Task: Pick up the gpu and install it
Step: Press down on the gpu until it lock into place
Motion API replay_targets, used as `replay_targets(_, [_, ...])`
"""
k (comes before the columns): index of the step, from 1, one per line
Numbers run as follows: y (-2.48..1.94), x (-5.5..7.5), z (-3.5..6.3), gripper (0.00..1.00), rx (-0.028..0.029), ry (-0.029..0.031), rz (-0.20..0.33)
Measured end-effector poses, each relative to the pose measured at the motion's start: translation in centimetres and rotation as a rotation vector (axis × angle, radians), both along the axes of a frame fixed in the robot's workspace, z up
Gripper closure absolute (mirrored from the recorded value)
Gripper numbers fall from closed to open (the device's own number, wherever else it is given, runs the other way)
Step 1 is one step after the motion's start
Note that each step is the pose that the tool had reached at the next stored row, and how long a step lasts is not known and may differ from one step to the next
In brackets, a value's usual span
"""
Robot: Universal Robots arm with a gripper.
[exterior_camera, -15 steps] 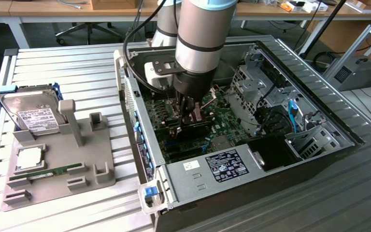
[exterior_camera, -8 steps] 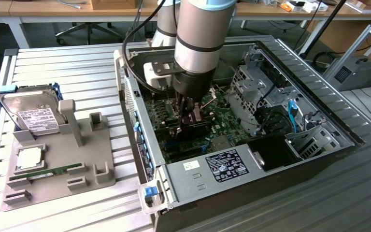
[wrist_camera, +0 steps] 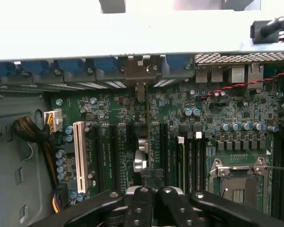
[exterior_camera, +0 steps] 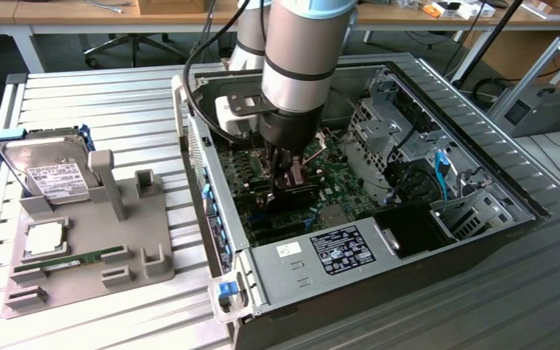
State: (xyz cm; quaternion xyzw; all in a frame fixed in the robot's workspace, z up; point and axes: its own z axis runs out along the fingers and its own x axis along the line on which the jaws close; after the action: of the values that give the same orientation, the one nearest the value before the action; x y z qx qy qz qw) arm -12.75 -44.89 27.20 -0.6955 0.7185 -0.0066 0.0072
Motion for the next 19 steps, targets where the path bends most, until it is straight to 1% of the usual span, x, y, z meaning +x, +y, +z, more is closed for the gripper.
replay_targets(4, [-0.01,-0.13,0.05,0.89,-0.0012,0.0006,0.000])
replay_targets(10, [-0.01,-0.90,-0.10,0.89,-0.0011,0.0006,0.000])
replay_targets(19, [-0.01,-0.90,-0.10,0.89,-0.0011,0.0007,0.000])
